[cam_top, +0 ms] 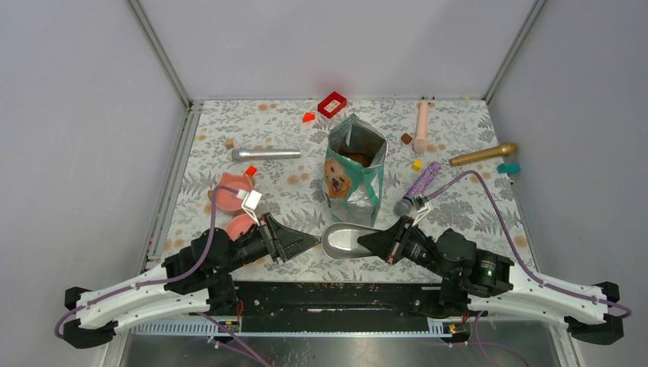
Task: Serve the pet food
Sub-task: Pick up the spatula from the center of the board.
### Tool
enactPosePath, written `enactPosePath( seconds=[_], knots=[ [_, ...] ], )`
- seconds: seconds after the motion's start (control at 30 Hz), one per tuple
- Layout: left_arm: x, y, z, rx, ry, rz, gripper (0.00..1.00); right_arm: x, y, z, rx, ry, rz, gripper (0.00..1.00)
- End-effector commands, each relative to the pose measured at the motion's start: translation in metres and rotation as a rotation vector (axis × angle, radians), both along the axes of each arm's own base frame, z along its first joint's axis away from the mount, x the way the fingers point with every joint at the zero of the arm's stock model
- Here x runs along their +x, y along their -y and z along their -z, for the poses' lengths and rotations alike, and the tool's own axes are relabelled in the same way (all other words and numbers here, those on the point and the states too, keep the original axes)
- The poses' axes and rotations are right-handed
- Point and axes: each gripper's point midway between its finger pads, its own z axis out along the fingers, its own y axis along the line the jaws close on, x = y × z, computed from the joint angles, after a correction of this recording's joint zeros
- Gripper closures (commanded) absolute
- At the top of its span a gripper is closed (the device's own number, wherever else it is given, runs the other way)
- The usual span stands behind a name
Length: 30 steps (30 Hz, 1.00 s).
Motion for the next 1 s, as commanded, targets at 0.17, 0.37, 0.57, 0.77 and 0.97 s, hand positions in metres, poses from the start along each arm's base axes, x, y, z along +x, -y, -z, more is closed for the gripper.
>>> enactPosePath(
  seconds=[0.17,0.37,0.57,0.77,0.97],
  knots=[
    [-0.003,0.008,-0.017,-0.007,0.039,0.036,0.81,0.005,-0.008,-0.024,0.06,0.001,0.019,1.0],
    [0.0,0.007,-0.014,-0.008,0.034,0.014,1.0,0.005,-0.006,-0.022,0.039,0.003,0.017,1.0],
    [0.019,-0.015,-0.004,-0.018,-0.019,-0.13,1.0,0.013,0.026,-0.018,-0.191,0.056,0.08,0.35],
    [0.025,-0.046,-0.001,0.024,-0.041,-0.228,1.0,0.032,0.069,-0.067,-0.33,0.239,0.193,0.01],
    [0.032,-0.064,0.0,0.079,-0.042,-0.296,1.0,0.053,0.094,-0.137,-0.496,0.374,0.29,0.0]
  ],
)
